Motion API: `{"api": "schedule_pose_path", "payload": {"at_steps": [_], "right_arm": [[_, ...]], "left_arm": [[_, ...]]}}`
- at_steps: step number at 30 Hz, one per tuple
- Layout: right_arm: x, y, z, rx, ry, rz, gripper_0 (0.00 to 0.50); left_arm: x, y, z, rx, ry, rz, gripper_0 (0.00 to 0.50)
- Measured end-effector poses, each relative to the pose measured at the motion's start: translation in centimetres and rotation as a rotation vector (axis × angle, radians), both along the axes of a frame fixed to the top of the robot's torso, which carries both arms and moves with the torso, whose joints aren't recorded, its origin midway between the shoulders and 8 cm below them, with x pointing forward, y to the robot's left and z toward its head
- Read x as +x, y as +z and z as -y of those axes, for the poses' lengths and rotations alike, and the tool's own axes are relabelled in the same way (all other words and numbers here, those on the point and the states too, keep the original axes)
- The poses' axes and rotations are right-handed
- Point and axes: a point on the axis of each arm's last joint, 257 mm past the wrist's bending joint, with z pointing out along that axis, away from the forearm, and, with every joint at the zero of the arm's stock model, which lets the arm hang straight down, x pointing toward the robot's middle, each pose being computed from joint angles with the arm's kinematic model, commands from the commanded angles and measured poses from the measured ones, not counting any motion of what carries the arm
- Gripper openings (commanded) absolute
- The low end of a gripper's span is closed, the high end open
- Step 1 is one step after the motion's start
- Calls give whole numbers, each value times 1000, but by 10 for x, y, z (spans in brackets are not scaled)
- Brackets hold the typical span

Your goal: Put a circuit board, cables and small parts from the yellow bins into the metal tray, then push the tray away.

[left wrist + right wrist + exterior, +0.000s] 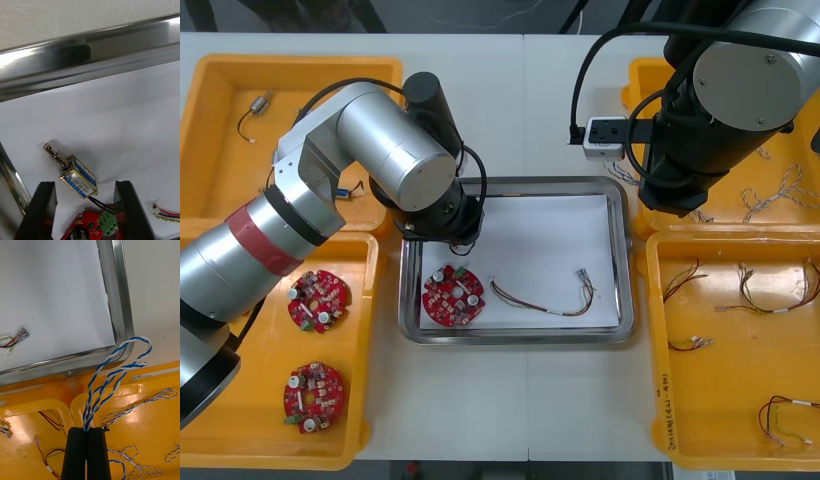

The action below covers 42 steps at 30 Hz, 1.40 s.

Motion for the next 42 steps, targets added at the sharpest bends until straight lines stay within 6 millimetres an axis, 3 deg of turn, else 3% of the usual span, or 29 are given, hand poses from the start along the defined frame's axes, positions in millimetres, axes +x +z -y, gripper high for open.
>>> {"api": "schedule_pose_path", "payload": {"at_steps": [12, 16, 25, 31, 42], "right_arm": [[0, 0, 0, 7, -13, 0, 0], [-1, 0, -1, 9, -11, -4, 0], [-3, 1, -6, 18, 4, -12, 0], [-1, 10, -22, 36, 30, 2, 0], [3, 5, -59, 51, 35, -56, 0]], "left_arm": [[1, 0, -1, 3, 1, 4, 500], [-7, 6, -3, 13, -2, -17, 500], [-29, 60, -6, -82, 4, -82, 500], [-33, 91, -26, -82, 21, -92, 500], [-30, 125, -73, -62, 32, -87, 500]]}}
